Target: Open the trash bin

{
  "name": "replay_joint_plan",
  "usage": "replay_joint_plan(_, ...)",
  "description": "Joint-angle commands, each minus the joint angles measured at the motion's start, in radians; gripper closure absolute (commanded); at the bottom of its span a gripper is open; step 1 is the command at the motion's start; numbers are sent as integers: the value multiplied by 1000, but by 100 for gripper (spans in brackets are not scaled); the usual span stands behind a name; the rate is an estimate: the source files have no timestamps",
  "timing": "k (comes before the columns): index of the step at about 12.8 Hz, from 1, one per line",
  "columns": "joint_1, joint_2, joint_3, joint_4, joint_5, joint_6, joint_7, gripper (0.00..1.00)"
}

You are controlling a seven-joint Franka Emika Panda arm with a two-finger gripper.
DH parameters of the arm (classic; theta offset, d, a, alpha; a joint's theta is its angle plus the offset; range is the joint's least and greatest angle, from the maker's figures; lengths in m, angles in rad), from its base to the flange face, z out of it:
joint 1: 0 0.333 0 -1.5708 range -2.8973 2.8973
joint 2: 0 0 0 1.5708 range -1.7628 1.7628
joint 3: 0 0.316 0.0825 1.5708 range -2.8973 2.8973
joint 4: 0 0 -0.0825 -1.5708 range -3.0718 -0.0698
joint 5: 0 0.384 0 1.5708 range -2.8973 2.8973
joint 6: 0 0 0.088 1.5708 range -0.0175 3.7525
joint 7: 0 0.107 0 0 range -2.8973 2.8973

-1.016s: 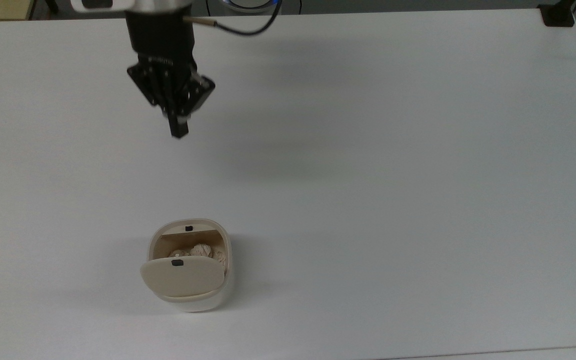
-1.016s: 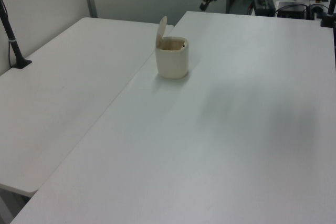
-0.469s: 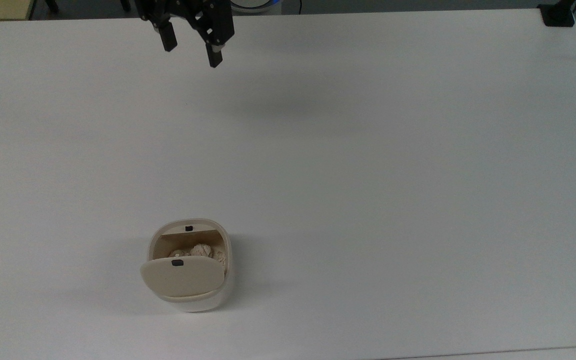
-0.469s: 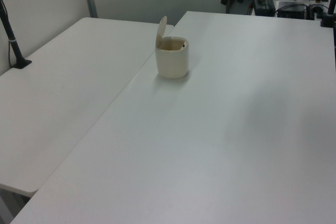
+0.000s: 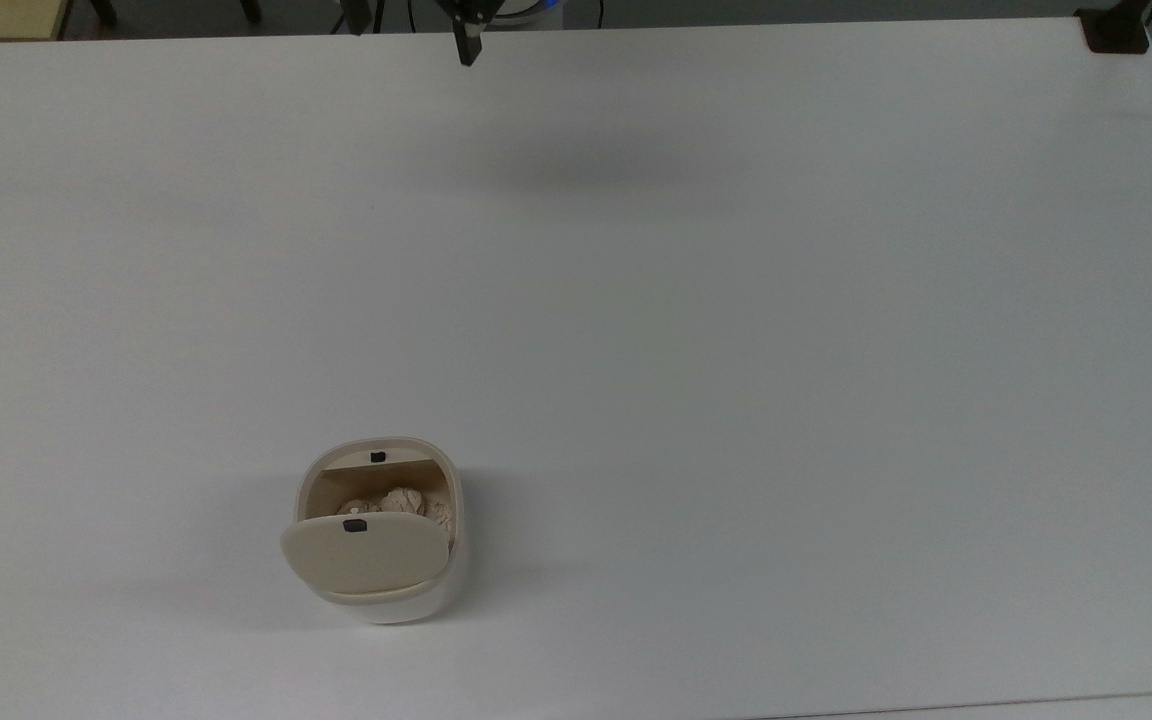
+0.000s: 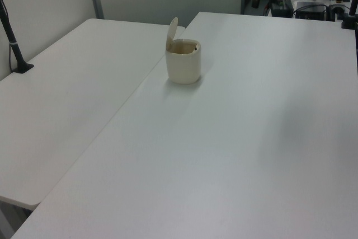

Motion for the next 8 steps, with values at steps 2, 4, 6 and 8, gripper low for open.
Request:
replay_joint_plan(2, -9, -33, -6, -30, 4, -42, -203, 0)
replay_joint_plan(4, -14, -25, -7, -27, -4, -34, -334, 0)
replay_joint_plan(6, -14, -16, -7, -26, -37, 17, -353, 0)
replay_joint_plan(8, -27, -12, -7, -14, -39, 28, -347, 0)
